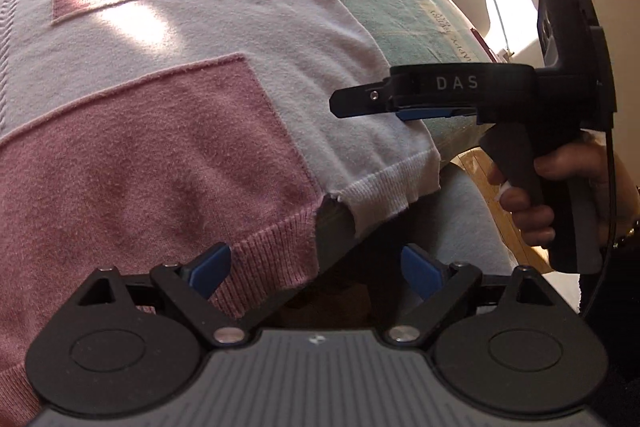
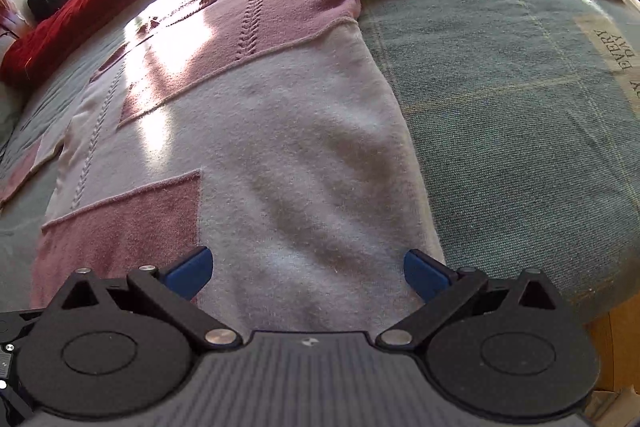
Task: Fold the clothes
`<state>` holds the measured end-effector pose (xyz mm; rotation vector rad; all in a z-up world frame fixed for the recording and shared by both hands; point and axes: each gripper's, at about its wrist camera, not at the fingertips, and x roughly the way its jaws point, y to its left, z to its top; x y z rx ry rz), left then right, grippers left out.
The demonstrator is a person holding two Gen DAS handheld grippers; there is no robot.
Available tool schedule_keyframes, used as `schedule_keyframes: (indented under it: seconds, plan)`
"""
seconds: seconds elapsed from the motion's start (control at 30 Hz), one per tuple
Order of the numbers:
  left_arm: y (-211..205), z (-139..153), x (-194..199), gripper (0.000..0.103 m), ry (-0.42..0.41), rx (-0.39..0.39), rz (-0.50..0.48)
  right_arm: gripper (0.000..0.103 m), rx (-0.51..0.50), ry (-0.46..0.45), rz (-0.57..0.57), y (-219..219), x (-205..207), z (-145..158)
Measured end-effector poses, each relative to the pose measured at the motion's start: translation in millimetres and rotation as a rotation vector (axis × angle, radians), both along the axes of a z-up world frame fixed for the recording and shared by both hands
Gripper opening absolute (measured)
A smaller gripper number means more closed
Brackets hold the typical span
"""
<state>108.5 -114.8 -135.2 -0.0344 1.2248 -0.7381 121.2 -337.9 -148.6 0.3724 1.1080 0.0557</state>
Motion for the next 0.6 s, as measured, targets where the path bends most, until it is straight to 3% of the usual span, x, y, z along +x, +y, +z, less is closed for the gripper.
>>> schedule_keyframes:
  seconds: [0.07, 0.23, 0.37, 0.5, 0.6]
  plan:
    - [21.4, 11.8, 8.9, 0.092, -0.047, 0.006, 0.085, 0.103, -0.01, 0.003, 0.001, 2.2, 0.9, -0.4]
    - [93.7, 17.4, 32.6, 0.092, -0.063, 0.024, 0.345, 0.103, -0.027, 0.008, 0.006, 6.1, 1.3, -1.2]
    - [156.0, 1.3, 34.9, 0.092, 0.061, 0.04, 0.502, 0.103, -0.024, 0.011, 0.001, 5.2, 1.0, -2.0]
    - [186.6, -7.9, 18.4, 0.092, 0.114, 0.067, 0.548, 0.103, -0.033, 0.014, 0.0, 7.1, 1.8, -2.6]
    - [190.9, 1.5, 10.7, 0.092, 0.118, 0.076, 0.558, 0.103, -0.044, 0.018, 0.004, 8.8, 2.4, -3.7]
